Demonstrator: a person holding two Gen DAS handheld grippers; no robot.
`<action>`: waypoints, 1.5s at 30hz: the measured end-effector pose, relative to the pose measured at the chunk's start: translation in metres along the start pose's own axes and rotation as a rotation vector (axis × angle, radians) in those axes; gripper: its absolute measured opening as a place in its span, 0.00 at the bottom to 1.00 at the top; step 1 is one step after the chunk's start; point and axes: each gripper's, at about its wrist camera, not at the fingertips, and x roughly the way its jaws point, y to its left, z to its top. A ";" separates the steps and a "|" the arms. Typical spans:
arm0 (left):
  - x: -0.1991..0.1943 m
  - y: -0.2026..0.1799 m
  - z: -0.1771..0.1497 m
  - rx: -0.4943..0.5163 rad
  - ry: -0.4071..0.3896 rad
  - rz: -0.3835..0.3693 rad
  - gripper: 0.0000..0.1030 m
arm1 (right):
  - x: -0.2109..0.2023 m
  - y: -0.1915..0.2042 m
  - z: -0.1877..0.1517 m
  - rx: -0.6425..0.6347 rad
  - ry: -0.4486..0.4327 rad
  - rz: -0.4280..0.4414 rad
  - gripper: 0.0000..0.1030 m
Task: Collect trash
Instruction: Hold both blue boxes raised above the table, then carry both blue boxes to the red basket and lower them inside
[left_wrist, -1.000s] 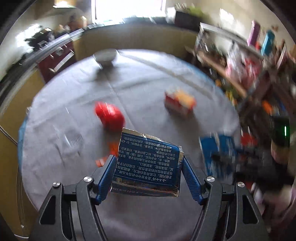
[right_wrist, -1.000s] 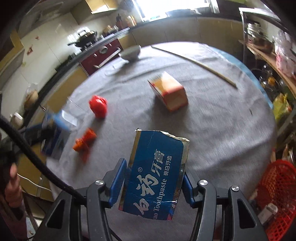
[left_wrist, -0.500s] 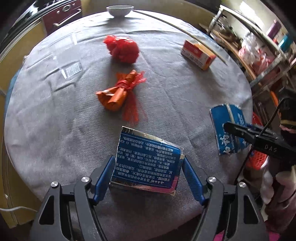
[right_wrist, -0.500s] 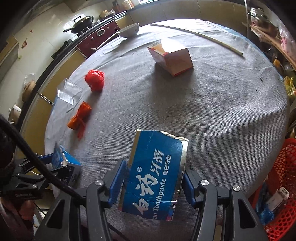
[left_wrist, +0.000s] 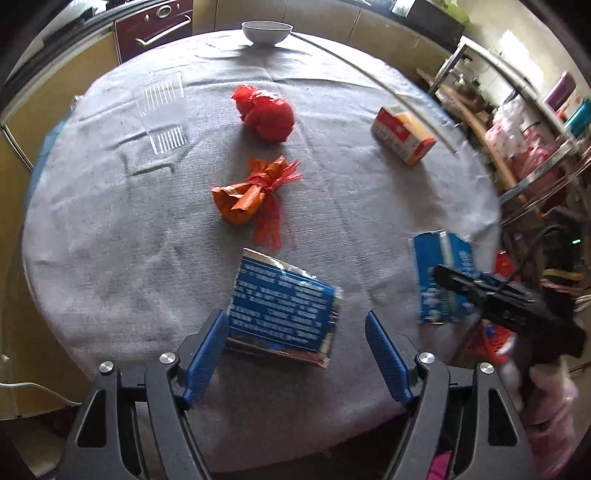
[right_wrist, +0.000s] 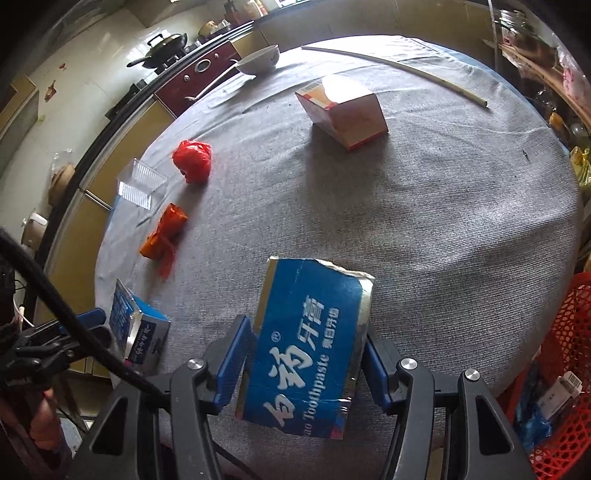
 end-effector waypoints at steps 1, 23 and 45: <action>0.005 -0.002 0.000 0.013 0.002 0.025 0.75 | 0.000 0.001 0.000 -0.002 0.001 0.000 0.60; -0.016 -0.012 0.009 0.018 -0.162 0.088 0.73 | -0.041 0.019 -0.004 -0.112 -0.228 0.045 0.57; -0.045 -0.077 0.003 0.204 -0.323 0.215 0.74 | -0.092 -0.015 -0.031 -0.084 -0.373 0.010 0.57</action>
